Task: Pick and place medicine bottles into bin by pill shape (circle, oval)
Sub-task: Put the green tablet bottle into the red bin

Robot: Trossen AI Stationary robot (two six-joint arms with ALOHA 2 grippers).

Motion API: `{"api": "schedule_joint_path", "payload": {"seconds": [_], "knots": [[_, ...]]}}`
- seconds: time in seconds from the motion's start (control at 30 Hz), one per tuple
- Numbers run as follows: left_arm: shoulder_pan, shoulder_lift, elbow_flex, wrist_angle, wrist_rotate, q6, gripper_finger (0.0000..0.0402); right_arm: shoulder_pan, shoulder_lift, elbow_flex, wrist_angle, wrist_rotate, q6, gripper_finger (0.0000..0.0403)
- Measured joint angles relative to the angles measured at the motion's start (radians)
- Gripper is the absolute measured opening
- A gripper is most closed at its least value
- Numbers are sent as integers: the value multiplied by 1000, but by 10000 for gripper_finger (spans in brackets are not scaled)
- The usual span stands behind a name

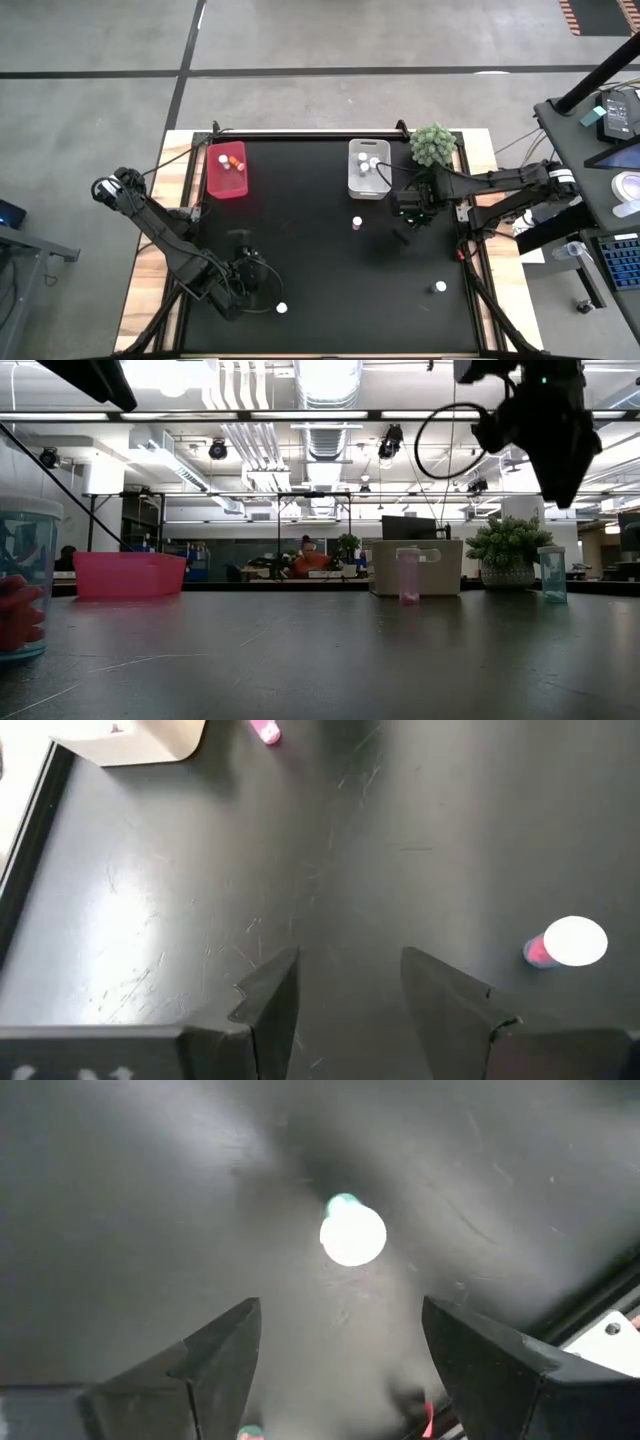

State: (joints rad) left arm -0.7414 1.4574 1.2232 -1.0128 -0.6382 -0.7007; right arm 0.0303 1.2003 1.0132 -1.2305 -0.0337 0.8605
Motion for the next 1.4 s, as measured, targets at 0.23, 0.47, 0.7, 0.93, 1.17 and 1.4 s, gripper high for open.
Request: {"api": "schedule_joint_path", "payload": {"seconds": [0.23, 0.47, 0.7, 0.93, 1.17, 1.4], "knots": [[0, 0, 0, 2, 0, 0, 160, 0, -2, -95, 101, 11, 6, 270], [0, 0, 0, 2, 0, 1, 160, 0, -2, -164, 180, 11, 12, 269], [0, 0, 0, 2, -1, 1, 160, 0, 0, -231, 279, 15, 19, 248], [0, 0, 0, 10, -19, 1, 160, 0, 0, -231, 279, 64, 15, 205], [0, 0, 0, 10, -25, 1, 160, 0, 0, -231, 280, 79, 12, 160], [0, 0, 0, 10, -26, 1, 160, 0, 0, -231, 289, 80, 12, 133]]}}
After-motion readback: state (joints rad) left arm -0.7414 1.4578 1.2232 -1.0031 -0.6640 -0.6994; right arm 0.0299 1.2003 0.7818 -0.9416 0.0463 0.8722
